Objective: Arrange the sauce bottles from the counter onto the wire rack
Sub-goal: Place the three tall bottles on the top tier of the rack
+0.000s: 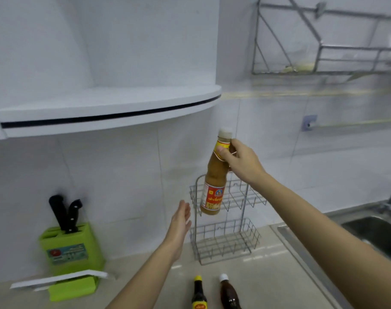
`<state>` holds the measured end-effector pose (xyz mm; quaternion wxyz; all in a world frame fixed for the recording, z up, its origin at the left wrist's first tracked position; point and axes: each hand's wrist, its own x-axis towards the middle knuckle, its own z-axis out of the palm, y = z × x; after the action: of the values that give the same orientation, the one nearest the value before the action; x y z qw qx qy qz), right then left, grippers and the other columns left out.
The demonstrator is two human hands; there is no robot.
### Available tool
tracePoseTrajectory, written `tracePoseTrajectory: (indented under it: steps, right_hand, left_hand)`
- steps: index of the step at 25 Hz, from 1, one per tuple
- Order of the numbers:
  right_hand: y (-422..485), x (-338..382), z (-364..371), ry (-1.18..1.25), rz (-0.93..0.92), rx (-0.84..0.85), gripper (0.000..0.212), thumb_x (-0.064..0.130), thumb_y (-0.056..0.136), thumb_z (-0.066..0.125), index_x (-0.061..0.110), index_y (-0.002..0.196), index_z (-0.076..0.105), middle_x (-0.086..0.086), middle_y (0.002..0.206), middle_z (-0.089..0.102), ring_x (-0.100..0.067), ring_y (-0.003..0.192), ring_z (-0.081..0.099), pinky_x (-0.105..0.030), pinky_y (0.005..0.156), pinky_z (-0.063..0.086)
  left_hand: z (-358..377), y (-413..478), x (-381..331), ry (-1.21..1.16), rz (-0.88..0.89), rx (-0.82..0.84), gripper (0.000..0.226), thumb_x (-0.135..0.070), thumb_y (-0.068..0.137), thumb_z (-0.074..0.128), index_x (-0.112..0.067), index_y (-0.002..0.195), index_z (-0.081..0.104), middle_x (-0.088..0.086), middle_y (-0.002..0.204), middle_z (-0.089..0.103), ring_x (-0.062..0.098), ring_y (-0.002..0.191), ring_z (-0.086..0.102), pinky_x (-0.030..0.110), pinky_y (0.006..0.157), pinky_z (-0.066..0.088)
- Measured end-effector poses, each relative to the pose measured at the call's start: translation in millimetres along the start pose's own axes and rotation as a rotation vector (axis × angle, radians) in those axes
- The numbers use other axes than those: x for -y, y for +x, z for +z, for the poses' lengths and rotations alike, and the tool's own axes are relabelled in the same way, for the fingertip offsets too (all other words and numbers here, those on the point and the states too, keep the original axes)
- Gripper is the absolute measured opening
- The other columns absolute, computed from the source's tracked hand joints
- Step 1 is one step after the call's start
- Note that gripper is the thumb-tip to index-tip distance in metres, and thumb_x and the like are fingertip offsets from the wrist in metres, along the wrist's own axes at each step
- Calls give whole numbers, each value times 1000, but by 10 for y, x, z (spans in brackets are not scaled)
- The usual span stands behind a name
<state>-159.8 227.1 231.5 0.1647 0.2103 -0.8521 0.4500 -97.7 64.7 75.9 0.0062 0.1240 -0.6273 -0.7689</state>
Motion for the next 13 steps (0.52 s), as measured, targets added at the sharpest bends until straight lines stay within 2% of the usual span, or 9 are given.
tracePoseTrajectory:
  steps: [3,7,10,13]
  right_hand:
    - [121,-82,21,-32,-6,-84,31,43,94,51,16,105,58,2,90,61,-18,83,57,-28,64,42]
    - [202,-238,181,-15,20,-114,28,41,94,52,17,107,59,-4,101,65,-21,90,60,-34,75,47]
    - [240,-355,329,-26,49,-97,29,40,94,51,15,105,58,-6,102,65,-24,92,60,-40,79,51]
    - [235,-426,498,-88,36,-42,29,42,94,49,16,100,58,-8,97,66,-25,87,60,-40,75,50]
  left_hand:
    - [165,119,66,-4,-21,38,67,-59,97,22,-20,152,23,0,160,25,16,147,25,35,121,14]
    - [242,142,190,-5,-36,29,70,-69,91,19,-33,152,20,-9,161,21,11,148,20,36,119,10]
    - [229,145,205,-33,-44,46,74,-74,87,13,-37,151,18,-14,161,17,9,148,17,37,120,6]
    - [223,165,187,-63,-59,60,78,-77,84,9,-39,152,15,-14,162,14,9,149,14,40,121,2]
